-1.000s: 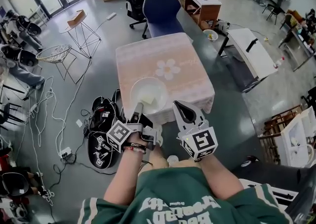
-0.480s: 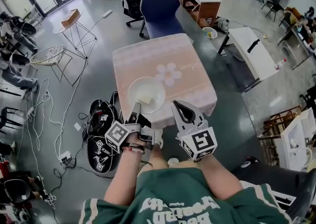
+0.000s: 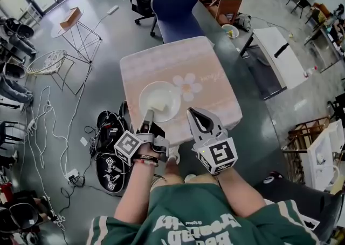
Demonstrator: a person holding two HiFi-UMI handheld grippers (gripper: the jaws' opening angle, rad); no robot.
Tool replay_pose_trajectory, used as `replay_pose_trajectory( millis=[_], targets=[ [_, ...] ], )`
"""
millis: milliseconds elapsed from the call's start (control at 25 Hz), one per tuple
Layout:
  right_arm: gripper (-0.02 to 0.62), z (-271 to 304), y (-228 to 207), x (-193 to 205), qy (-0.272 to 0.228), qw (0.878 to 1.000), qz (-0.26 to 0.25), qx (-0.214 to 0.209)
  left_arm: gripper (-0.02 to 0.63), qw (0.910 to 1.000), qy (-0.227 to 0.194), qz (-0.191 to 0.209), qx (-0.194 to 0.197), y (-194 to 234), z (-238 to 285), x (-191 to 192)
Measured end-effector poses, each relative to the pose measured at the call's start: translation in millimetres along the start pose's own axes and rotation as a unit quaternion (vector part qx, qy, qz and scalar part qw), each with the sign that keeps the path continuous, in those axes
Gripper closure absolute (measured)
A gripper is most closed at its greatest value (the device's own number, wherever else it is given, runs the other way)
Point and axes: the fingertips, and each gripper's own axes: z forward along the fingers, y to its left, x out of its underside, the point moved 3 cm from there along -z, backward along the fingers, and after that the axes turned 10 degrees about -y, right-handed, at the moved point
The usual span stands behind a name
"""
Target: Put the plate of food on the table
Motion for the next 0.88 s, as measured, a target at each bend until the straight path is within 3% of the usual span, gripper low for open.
replay_pose_trajectory(
  millis=[880],
  targets=[
    [0.58, 123.9, -46.9, 13.3, 0.026, 0.999, 0.014, 0.025, 0.583, 0.9986, 0.043, 0.015, -0.027, 6.1, 126.6, -46.1]
  ],
)
